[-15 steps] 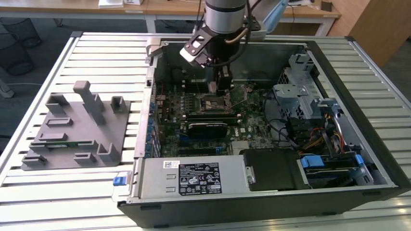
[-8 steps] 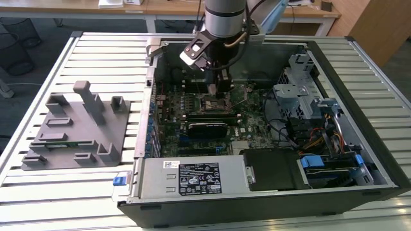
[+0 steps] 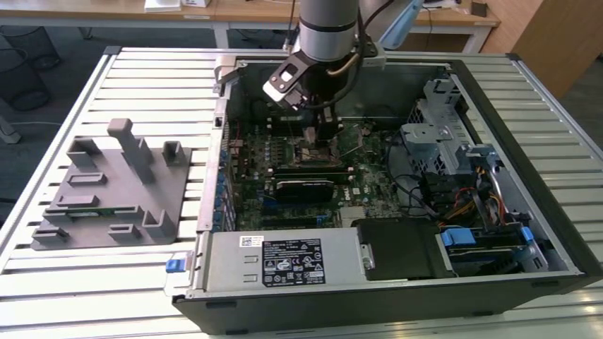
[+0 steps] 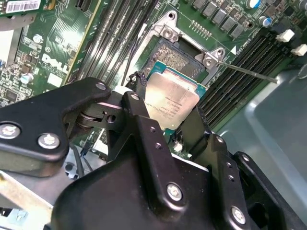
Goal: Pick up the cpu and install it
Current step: 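Place the cpu into insertion slot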
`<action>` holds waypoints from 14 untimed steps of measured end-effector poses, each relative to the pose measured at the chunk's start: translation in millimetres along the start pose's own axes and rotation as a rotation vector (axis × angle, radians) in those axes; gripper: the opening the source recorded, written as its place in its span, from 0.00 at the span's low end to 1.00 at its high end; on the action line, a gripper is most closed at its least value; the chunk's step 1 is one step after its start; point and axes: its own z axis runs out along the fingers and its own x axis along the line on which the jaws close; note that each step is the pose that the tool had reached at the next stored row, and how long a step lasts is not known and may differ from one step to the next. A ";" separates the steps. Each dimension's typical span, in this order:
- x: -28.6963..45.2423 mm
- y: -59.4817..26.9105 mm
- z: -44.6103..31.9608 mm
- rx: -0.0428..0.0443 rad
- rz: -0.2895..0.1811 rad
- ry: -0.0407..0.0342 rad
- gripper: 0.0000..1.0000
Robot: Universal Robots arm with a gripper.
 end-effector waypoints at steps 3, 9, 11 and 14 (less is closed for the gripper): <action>0.1 -2.3 2.8 0.0000 0.000 -0.0001 0.54; 0.1 -2.6 9.7 0.0000 0.000 -0.0013 0.54; 0.0 -2.7 10.9 -0.0001 0.000 -0.0014 0.54; -0.1 -2.8 14.4 -0.0002 0.000 -0.0010 0.54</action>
